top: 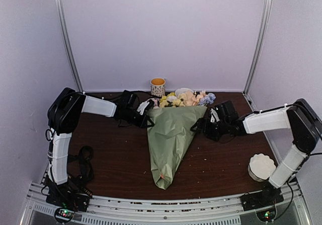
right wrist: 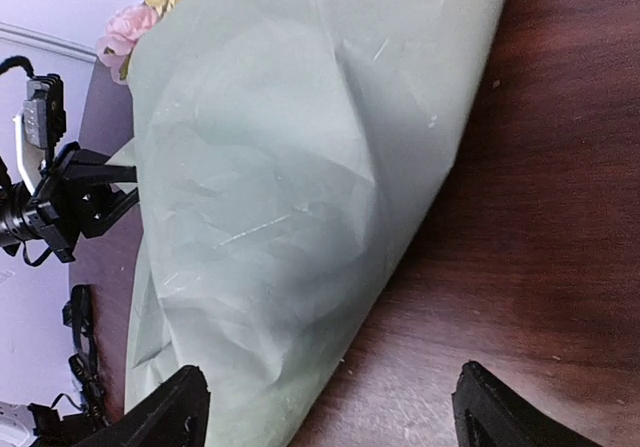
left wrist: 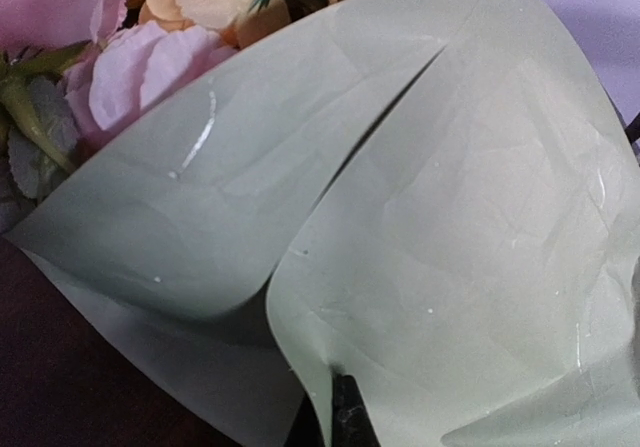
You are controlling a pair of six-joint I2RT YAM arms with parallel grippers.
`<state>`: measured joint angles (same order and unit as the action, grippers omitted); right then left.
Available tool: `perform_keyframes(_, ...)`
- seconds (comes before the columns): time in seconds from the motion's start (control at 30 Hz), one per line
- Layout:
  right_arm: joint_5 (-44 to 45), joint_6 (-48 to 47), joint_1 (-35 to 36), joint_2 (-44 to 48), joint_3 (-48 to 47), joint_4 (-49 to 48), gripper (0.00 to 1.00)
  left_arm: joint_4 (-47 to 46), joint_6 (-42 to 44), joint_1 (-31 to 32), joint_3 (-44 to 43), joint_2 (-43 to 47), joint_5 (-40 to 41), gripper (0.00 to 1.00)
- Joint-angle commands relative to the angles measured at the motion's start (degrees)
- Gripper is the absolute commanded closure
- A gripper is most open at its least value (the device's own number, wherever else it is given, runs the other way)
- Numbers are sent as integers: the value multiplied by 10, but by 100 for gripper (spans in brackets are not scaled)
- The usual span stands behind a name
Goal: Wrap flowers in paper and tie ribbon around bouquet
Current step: Adjust the folded bouquet at the center of the board.
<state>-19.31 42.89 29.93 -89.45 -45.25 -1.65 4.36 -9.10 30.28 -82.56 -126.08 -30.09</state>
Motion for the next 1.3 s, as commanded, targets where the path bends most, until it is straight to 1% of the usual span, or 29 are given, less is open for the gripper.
perform_keyframes(0.0, -98, 25, 1, -76, -50, -87, 16, -15, -1, -7, 5, -3, -5, 100)
perform_keyframes(0.07, -129, 40, 1, -109, -60, -125, 18, -9, 0, -6, 2, -4, -3, 100)
perform_keyframes(0.1, -143, 48, 1, -123, -63, -142, 22, -7, 2, -6, 1, -4, -2, 100)
perform_keyframes(0.13, -149, 54, 1, -136, -65, -152, 29, -5, 2, -6, -1, -4, -2, 100)
perform_keyframes(0.27, -127, 54, -6, -139, -53, -146, 63, 14, 10, -6, -10, -4, 4, 100)
perform_keyframes(0.37, -110, 35, -17, -133, -47, -114, 80, 34, 11, -6, -21, -7, 4, 100)
perform_keyframes(0.4, -108, 25, -21, -130, -47, -101, 84, 36, 11, -5, -22, -7, 1, 100)
perform_keyframes(0.5, -99, -8, -37, -120, -47, -64, 88, 34, 10, 4, -20, -7, -6, 100)
perform_keyframes(0.63, -92, -65, -74, -112, -59, -4, 93, 11, 1, 22, -19, -7, -28, 100)
perform_keyframes(0.83, -76, -171, -116, -127, -118, 103, 94, 4, -20, 41, -65, -36, -51, 100)
perform_keyframes(0.97, -77, -208, -129, -140, -159, 143, 94, 9, -25, 41, -85, -43, -50, 100)
perform_keyframes(1.07, -66, -227, -130, -151, -188, 173, 89, 17, -23, 41, -95, -50, -49, 100)
perform_keyframes(1.13, -53, -231, -130, -149, -200, 189, 84, 31, -25, 41, -98, -56, -34, 100)
perform_keyframes(1.2, -36, -230, -128, -128, -193, 195, 77, 34, -33, 40, -93, -63, -29, 100)
perform_keyframes(1.27, 0, -228, -117, -87, -175, 197, 71, 19, -43, 40, -83, -70, -42, 100)
